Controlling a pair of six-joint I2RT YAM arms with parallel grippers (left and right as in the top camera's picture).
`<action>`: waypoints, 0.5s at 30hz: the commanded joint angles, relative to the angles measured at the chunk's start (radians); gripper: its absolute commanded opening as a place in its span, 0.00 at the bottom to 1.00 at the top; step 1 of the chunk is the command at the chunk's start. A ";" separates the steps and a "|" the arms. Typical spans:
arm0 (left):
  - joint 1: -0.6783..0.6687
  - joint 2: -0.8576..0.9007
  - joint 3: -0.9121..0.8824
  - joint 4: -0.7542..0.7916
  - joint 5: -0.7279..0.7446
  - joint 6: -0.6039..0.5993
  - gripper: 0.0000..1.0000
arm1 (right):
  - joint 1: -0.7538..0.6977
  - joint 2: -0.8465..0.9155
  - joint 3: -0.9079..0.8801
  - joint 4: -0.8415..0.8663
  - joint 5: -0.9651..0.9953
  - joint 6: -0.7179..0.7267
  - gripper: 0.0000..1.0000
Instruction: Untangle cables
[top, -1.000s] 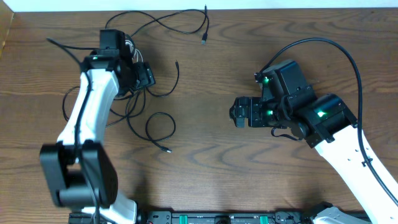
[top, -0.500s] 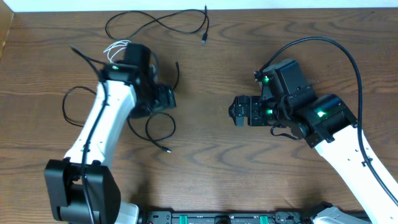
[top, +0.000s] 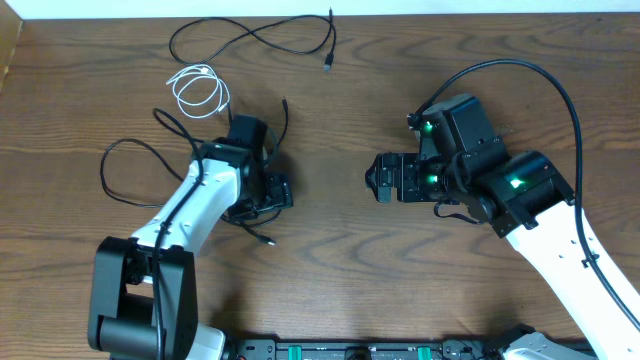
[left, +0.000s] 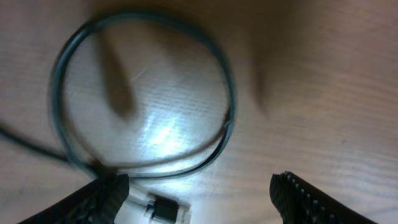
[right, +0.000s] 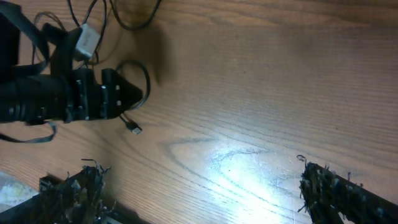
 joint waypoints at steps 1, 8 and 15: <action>-0.018 0.012 -0.033 0.037 -0.037 0.037 0.78 | 0.006 0.007 0.002 0.001 -0.008 0.007 0.99; -0.032 0.012 -0.048 0.038 -0.069 0.044 0.63 | 0.006 0.007 0.002 -0.005 -0.008 0.007 0.99; -0.032 0.024 -0.083 0.034 -0.091 0.043 0.62 | 0.006 0.007 0.002 -0.003 -0.008 0.007 0.99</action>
